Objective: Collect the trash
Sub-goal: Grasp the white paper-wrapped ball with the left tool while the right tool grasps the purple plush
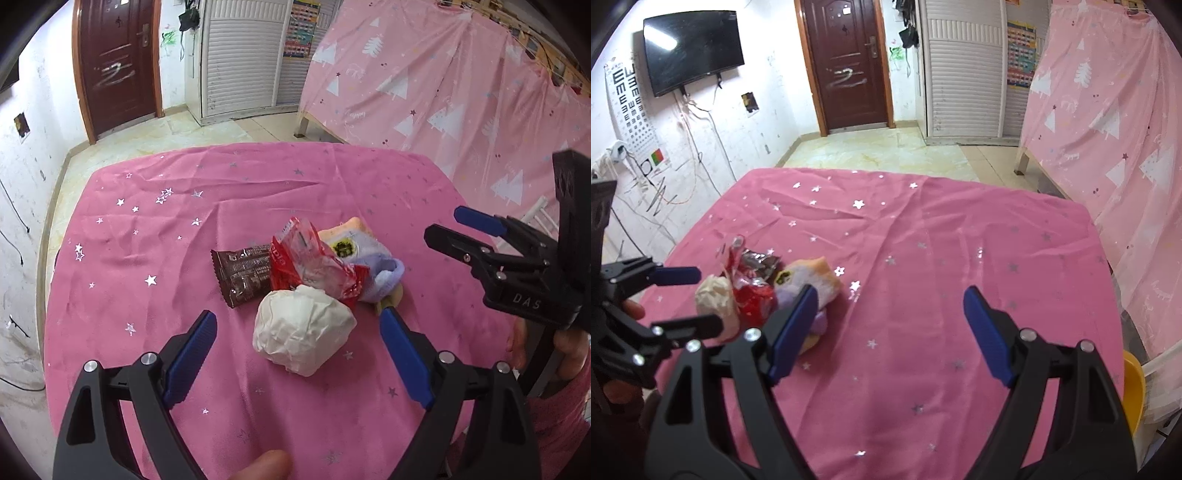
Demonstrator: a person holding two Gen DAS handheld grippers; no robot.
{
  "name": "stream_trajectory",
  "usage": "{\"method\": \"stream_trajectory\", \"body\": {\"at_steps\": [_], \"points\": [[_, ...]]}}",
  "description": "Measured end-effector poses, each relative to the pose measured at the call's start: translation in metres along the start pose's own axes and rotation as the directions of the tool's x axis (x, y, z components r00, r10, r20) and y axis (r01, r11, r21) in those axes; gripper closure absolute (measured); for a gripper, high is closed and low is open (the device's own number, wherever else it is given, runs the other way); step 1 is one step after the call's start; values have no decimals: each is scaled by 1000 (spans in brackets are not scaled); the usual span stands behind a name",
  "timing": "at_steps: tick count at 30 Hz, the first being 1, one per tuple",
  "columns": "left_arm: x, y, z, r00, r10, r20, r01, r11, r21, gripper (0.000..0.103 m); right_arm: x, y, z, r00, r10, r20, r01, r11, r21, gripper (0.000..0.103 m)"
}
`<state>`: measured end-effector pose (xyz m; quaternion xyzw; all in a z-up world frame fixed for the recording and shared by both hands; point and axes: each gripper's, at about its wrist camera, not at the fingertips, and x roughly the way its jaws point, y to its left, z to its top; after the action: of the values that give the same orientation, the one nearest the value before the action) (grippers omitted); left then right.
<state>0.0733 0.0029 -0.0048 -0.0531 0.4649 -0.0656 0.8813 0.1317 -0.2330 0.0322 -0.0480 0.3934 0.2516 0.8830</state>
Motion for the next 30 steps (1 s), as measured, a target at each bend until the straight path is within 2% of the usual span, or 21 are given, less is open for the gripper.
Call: {"method": "stream_trajectory", "body": {"at_steps": [4,8,10,11,22,30], "points": [[5,-5,-3,1000,-3,-8,3,1000,21,32,3,6,-1,1000,9,-9,-9,1000,-14,25],[9,-7,-5,1000,-21,-13,22,999,31,34,4,10,-2,1000,22,-17,-23,1000,-21,25],[12,-7,-7,1000,-19,-17,20,999,26,48,5,12,-3,999,36,-22,-36,999,-22,25],[13,-6,-8,1000,-12,-21,13,1000,22,52,5,13,-4,999,38,-24,-39,999,-25,25],[3,3,-19,1000,-1,14,1,1000,1,53,22,33,-7,996,64,-66,-68,995,-66,25],[-14,19,-18,999,2,47,0,999,-40,53,35,38,8,996,60,-72,-63,997,-52,25]]}}
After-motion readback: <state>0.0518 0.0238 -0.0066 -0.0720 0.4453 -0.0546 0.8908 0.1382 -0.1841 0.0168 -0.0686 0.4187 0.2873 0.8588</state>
